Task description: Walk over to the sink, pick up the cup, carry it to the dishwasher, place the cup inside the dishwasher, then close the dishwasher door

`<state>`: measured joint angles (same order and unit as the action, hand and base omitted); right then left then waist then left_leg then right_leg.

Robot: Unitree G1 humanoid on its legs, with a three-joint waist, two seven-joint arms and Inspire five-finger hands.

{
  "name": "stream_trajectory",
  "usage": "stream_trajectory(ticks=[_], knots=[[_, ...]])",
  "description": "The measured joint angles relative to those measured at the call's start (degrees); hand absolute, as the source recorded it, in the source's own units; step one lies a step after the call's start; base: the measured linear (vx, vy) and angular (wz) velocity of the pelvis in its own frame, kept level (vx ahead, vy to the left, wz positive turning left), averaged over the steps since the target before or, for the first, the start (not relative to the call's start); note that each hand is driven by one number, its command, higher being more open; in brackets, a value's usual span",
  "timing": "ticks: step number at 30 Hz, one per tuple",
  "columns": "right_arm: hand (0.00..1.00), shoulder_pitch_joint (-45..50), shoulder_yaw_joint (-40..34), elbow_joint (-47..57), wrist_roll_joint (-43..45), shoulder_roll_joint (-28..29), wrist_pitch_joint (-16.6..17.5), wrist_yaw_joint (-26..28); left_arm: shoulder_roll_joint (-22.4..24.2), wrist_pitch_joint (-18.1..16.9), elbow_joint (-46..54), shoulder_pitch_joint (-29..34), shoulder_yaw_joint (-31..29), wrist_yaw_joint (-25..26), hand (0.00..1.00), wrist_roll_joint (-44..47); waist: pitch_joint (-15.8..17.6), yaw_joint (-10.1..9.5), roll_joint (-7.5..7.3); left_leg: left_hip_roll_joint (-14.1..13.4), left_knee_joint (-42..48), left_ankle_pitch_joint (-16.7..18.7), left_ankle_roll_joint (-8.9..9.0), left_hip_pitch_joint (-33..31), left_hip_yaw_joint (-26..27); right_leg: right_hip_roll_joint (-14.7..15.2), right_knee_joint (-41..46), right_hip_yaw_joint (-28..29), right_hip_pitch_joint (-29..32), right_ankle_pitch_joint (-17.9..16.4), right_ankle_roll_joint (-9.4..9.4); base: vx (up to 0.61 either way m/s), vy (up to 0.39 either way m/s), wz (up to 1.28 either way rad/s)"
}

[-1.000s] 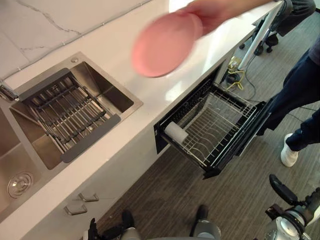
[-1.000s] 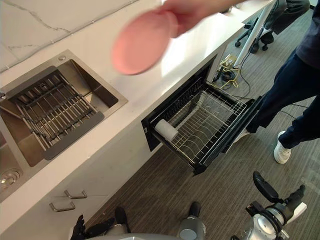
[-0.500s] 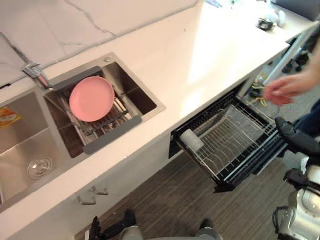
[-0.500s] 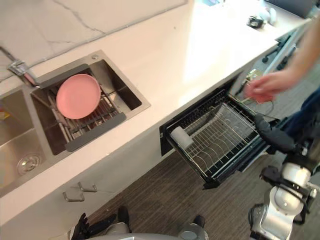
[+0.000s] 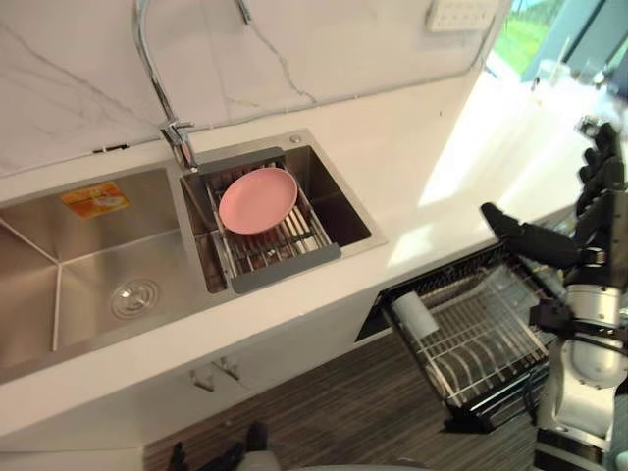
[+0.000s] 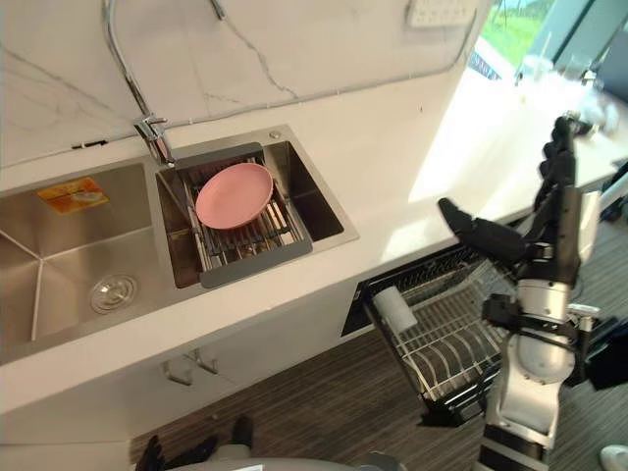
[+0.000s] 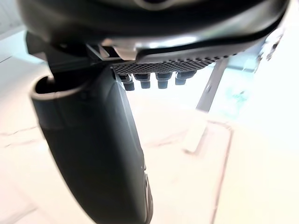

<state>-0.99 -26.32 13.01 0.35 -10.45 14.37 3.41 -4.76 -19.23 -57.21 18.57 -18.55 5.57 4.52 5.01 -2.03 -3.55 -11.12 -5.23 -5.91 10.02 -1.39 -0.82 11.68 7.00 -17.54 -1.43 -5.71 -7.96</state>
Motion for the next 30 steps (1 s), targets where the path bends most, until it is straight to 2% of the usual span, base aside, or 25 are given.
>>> stream_trajectory(ticks=[1, 4, 9, 11, 12, 16, 19, 24, 27, 28, 29, 30], knots=[[1.0, -0.27, 0.68, 0.0, -0.05, -0.14, 0.7, 0.07, -0.19, 0.25, -0.02, -0.11, -0.11, 0.18, 1.0, -0.06, -0.51, -0.2, -0.37, -0.54, -0.07, -0.13, 0.33, 0.07, -0.32, -1.28, -2.84, 0.98, -1.79, 0.91, -1.17, 0.1, -0.193, 0.22], [1.0, 0.34, 1.98, 0.0, -2.26, -0.74, 1.79, 0.32, 0.74, 0.58, 0.34, -0.3, 0.4, 2.29, 1.0, -1.59, -0.68, -0.16, 0.02, -1.78, 0.21, -0.17, 0.35, 0.33, -0.76, -2.8, -3.48, 3.95, -3.02, 1.03, -0.86, 0.1, -0.053, 0.12], [1.0, 1.92, 4.62, -0.01, -4.62, -0.93, 2.07, 0.93, -0.22, 2.51, 0.38, -1.63, 2.14, 4.25, 1.0, -2.48, -0.63, 0.1, -0.06, -1.29, 0.23, -0.19, 0.36, 1.55, -1.85, -2.52, -3.41, 5.17, -5.23, 0.81, -0.5, 0.02, 0.015, 0.17], [1.0, 1.92, 6.84, 0.19, -6.99, -0.97, 3.4, 1.41, -0.2, 2.59, 0.44, -1.83, 2.2, 4.59, 1.0, -2.66, -0.62, 0.07, -0.08, -1.06, 0.25, -0.42, 0.65, 1.8, -2.93, -2.52, -3.37, 5.49, -6.24, -0.34, 0.38, -0.07, -0.009, 0.24], [1.0, 1.93, 7.87, 0.79, -8.63, -1.03, 4.0, 1.84, -0.3, 2.73, 0.42, -1.97, 2.14, 4.64, 1.0, -2.95, -0.55, 0.07, -0.32, -0.66, 0.24, -0.62, 0.82, 1.7, -3.93, -2.49, -3.25, 7.09, -6.62, -2.39, -0.07, -0.06, -0.019, 0.36], [1.0, 1.86, 11.16, 1.19, -11.81, -4.17, 5.89, 4.4, 1.29, 3.48, 0.33, -1.42, 1.42, 5.28, 1.0, -3.4, -0.31, -0.39, 0.91, -1.03, -0.05, -0.92, 0.13, 1.95, -6.56, -3.53, 0.09, 7.06, -6.79, -5.76, 0.2, -0.09, -0.071, 0.35], [1.0, 1.21, 13.24, 1.19, -16.17, -5.58, 7.87, 5.44, 1.34, 3.46, 0.43, -1.48, 1.13, 5.56, 1.0, -3.43, -0.33, -1.73, 0.65, -0.97, 0.0, -1.39, 0.36, 1.84, -6.71, -3.56, 0.23, 6.95, -6.8, -5.7, 0.58, -0.01, -0.024, 0.07], [1.0, -2.13, 15.71, 0.94, -25.07, -7.12, 8.47, 5.49, 0.98, 3.59, 0.8, -1.85, 1.07, 5.71, 1.0, -4.02, -0.43, -1.8, 0.05, 0.11, 0.26, -2.39, 0.42, 0.6, -7.77, -3.03, 0.2, 4.44, -8.12, -5.28, -0.03, 0.06, -0.015, 0.32], [1.0, -5.04, 16.04, 0.18, -25.39, -8.67, 6.37, 5.38, 1.0, 3.89, 1.62, -1.97, 0.84, 5.68, 1.0, -5.43, -0.54, -1.87, -0.6, 1.6, 0.3, -4.65, -1.22, -1.19, -6.55, -2.66, -0.42, 0.73, -10.0, -6.44, 0.19, -0.01, -0.016, 0.81], [1.0, -5.29, 15.33, 0.19, -25.39, -8.69, 5.86, 5.1, 0.96, 3.86, 2.08, -2.09, 0.7, 5.66, 1.0, -6.72, -0.5, -1.76, -0.81, 2.16, 0.29, -5.97, -2.84, -2.28, -4.75, -2.58, -0.43, -1.64, -10.31, -6.63, 0.35, -0.06, -0.023, 1.34], [1.0, -5.31, 14.59, 0.06, -25.58, -8.8, 4.72, 4.07, 1.03, 3.76, 2.92, -2.31, -0.16, 5.57, 1.0, -8.7, -0.2, -1.6, -1.36, 2.47, 0.3, -6.22, -5.68, -3.3, -0.22, -2.36, -0.5, -4.61, -10.89, -6.67, 0.32, -0.05, -0.013, 1.13], [1.0, -5.3, 14.29, -0.28, -26.1, -8.72, 4.11, 3.55, 1.11, 3.73, 2.94, -2.45, -0.41, 5.55, 1.0, -9.05, -0.1, -1.73, -1.55, 2.45, 0.35, -6.08, -6.81, -3.58, 1.33, -2.26, -0.58, -5.91, -11.43, -6.65, 0.28, -0.05, -0.008, 1.24]])
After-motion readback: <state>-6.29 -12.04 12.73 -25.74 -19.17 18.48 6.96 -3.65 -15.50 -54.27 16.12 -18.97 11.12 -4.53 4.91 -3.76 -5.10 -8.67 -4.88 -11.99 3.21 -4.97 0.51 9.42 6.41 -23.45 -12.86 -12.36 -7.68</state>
